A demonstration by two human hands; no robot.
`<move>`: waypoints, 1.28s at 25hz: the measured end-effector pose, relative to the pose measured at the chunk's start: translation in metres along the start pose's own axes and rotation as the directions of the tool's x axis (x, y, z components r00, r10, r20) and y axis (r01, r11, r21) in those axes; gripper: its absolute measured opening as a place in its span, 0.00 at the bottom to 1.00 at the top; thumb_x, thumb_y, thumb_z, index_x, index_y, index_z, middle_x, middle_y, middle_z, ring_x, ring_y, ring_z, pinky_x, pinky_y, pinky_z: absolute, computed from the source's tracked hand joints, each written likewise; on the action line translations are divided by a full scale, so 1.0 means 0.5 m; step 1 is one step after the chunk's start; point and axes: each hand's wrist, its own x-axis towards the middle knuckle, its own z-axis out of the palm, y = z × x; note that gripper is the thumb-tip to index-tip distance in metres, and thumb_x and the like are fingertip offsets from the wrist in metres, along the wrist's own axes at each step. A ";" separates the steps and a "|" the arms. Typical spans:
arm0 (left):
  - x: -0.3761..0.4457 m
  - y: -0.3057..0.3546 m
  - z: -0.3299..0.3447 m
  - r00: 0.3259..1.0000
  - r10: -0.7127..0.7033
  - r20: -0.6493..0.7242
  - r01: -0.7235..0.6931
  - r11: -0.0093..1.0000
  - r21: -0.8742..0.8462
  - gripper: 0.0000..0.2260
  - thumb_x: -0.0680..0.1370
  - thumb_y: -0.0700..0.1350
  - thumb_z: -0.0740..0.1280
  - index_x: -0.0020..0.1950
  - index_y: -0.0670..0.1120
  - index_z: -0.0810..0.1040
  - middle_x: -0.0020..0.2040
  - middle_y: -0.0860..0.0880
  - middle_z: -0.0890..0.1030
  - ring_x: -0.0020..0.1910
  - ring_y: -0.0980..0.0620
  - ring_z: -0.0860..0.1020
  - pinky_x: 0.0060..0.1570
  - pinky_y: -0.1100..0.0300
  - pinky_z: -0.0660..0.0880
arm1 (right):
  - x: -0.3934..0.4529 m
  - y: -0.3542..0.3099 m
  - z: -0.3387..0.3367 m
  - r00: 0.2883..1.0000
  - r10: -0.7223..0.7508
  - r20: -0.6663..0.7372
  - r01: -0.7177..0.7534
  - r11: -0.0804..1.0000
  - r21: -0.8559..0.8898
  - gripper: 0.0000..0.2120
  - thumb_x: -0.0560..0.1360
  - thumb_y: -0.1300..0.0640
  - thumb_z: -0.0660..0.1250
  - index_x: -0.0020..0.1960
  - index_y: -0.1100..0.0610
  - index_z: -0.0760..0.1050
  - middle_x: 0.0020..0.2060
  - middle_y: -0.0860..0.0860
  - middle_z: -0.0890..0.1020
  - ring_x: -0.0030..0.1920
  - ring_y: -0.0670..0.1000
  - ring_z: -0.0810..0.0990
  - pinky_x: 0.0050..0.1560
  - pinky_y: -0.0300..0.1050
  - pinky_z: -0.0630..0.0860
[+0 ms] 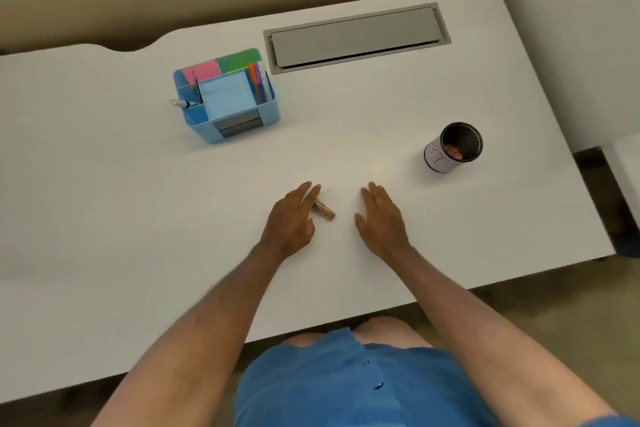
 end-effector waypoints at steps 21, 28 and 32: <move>0.052 -0.011 -0.028 0.984 -0.170 0.060 0.180 0.922 -0.342 0.12 0.78 0.45 0.73 0.62 0.46 0.83 0.55 0.46 0.82 0.55 0.47 0.78 0.57 0.52 0.76 | 0.017 -0.028 -0.023 0.992 0.008 0.126 -0.048 0.948 0.314 0.33 0.78 0.56 0.68 0.80 0.52 0.61 0.82 0.51 0.57 0.81 0.53 0.58 0.76 0.49 0.64; 0.028 0.011 -0.052 0.942 -0.315 0.118 0.296 0.609 -0.736 0.12 0.73 0.41 0.79 0.54 0.46 0.83 0.51 0.46 0.86 0.47 0.48 0.86 0.51 0.57 0.81 | -0.003 -0.096 -0.013 0.990 -0.117 -0.074 0.138 0.851 0.506 0.17 0.79 0.60 0.71 0.67 0.53 0.76 0.63 0.49 0.80 0.63 0.50 0.79 0.64 0.49 0.77; 0.010 0.025 -0.068 0.935 -0.327 0.140 0.290 0.475 -0.831 0.13 0.73 0.38 0.78 0.57 0.45 0.85 0.51 0.49 0.87 0.51 0.50 0.86 0.51 0.62 0.83 | -0.009 -0.096 -0.024 0.992 -0.083 -0.094 0.123 0.783 0.609 0.12 0.78 0.59 0.72 0.61 0.52 0.79 0.53 0.44 0.83 0.52 0.41 0.81 0.54 0.39 0.77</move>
